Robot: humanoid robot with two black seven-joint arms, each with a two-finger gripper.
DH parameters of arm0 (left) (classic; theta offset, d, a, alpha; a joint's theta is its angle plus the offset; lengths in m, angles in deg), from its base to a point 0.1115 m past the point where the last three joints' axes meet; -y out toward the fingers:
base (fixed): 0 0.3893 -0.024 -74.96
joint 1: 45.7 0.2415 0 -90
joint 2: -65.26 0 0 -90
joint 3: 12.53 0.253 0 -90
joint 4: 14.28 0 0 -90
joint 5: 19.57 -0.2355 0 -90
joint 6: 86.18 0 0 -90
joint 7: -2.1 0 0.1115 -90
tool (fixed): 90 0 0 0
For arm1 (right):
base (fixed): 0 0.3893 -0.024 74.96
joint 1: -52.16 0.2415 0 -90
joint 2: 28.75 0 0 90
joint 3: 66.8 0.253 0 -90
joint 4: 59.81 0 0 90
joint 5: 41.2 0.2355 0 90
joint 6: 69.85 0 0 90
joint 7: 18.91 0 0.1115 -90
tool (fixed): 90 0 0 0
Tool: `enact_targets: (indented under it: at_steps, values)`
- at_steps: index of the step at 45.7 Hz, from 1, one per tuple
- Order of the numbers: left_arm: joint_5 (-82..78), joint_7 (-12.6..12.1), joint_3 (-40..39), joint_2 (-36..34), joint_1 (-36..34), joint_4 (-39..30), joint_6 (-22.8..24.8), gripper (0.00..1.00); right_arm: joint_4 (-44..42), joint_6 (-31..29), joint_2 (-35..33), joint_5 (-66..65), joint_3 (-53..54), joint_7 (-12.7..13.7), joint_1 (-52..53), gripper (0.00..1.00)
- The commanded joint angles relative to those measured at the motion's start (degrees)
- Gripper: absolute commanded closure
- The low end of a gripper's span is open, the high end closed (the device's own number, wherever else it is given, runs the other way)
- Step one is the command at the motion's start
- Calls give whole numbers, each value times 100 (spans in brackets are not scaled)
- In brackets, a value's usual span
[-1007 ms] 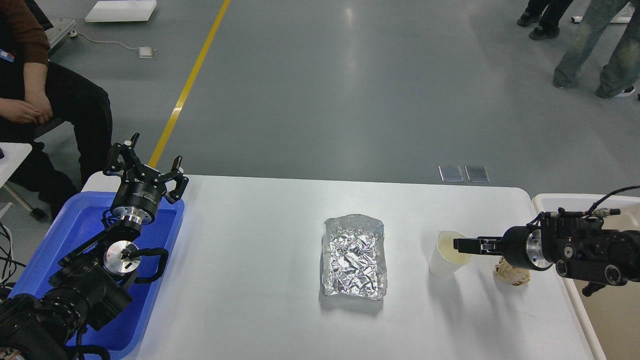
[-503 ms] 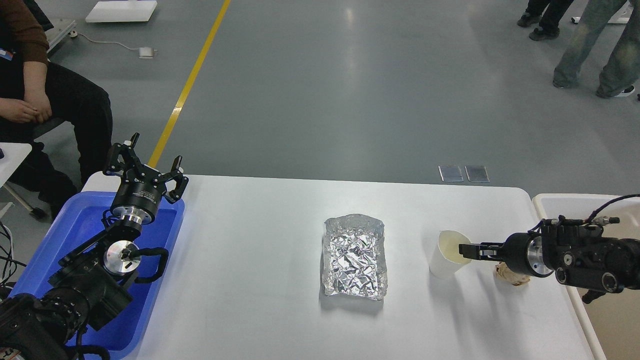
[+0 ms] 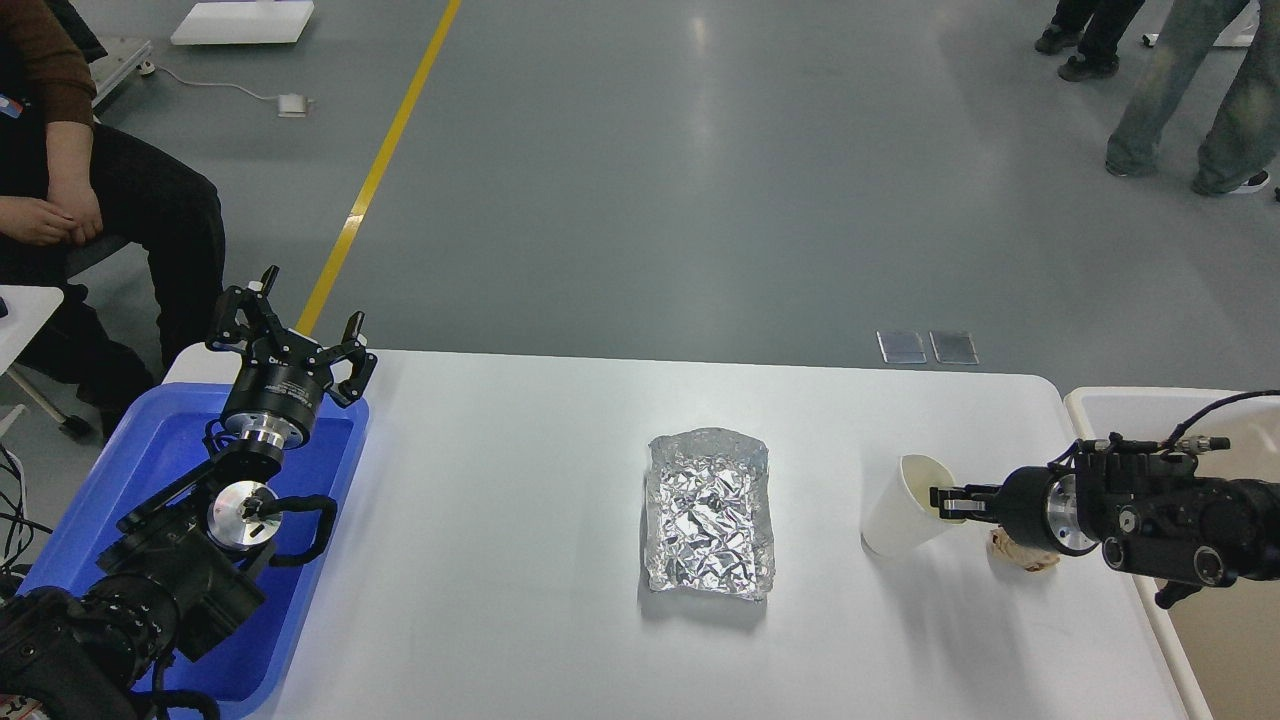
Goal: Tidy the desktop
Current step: 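Close the right gripper on the rim of the white paper cup, then lift the cup with the right gripper and carry it over the white bin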
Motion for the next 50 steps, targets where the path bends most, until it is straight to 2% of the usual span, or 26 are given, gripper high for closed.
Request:
enact_targets:
  at_steps: [1,10,24,31,50]
  values:
    - [0,0,0,0,0,0,-3,0,12,-30,3,192,16,-9,15,100]
    - [0,0,0,0,0,0,-3,0,153,-21,-75,236,157,-26,130,100]
    - [0,0,0,0,0,0,6,0,1216,-47,-778,438,992,-26,911,100]
    - [0,0,0,0,0,0,6,0,1234,-170,-1060,728,1132,-44,1254,100]
    - [0,0,0,0,0,0,6,0,1155,-741,-2255,1467,2714,-44,1184,100]
